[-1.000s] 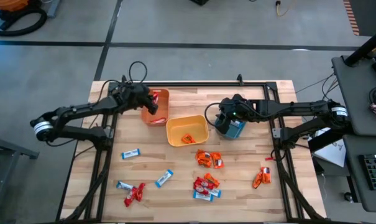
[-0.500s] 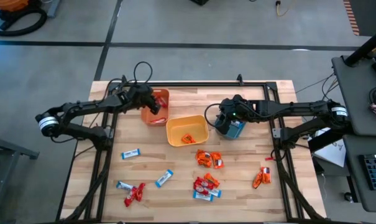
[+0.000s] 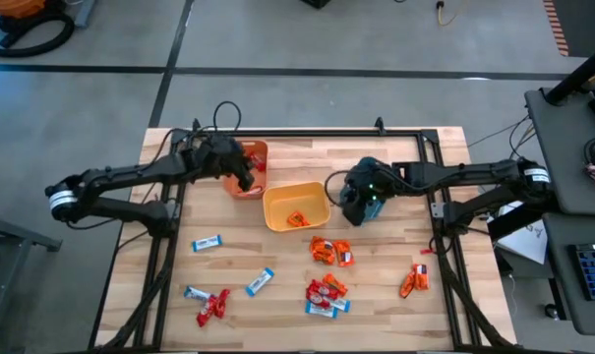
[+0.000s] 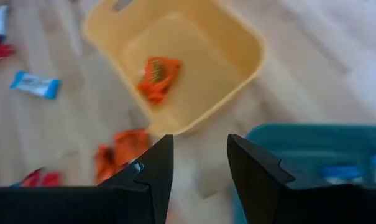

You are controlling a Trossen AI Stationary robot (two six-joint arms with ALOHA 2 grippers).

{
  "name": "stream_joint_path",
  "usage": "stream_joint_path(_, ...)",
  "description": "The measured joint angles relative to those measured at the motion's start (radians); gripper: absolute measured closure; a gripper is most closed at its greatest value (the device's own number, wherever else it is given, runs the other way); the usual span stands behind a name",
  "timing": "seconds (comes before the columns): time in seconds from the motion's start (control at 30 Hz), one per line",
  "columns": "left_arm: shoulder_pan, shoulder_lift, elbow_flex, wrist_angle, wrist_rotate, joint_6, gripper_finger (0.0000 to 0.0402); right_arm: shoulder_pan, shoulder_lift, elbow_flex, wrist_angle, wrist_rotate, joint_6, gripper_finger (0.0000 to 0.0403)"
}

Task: Sort candy
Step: Put the orange chocolate into the yellow bin

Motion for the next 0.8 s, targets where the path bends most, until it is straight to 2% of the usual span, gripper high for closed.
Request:
stream_joint_path(0.17, -0.165, -0.045, -0.001, 0.029, -0.004, -0.007, 0.0315, 0.097, 0.000, 0.000, -0.012, -0.020, 0.099, 0.0260)
stream_joint_path(0.4, -0.345, -0.065, -0.001, 0.105, -0.010, 0.005, 0.0315, 0.201, 0.026, 0.000, -0.102, -0.018, 0.335, 0.0275)
stream_joint_path(0.6, -0.428, -0.076, -0.002, 0.116, -0.011, -0.008, 0.0315, 0.270, 0.108, 0.000, -0.159, -0.068, 0.489, 0.0279)
stream_joint_path(0.8, -0.460, -0.090, -0.003, 0.122, -0.012, -0.014, 0.0315, 0.316, 0.203, 0.014, -0.163, -0.081, 0.583, 0.0278)
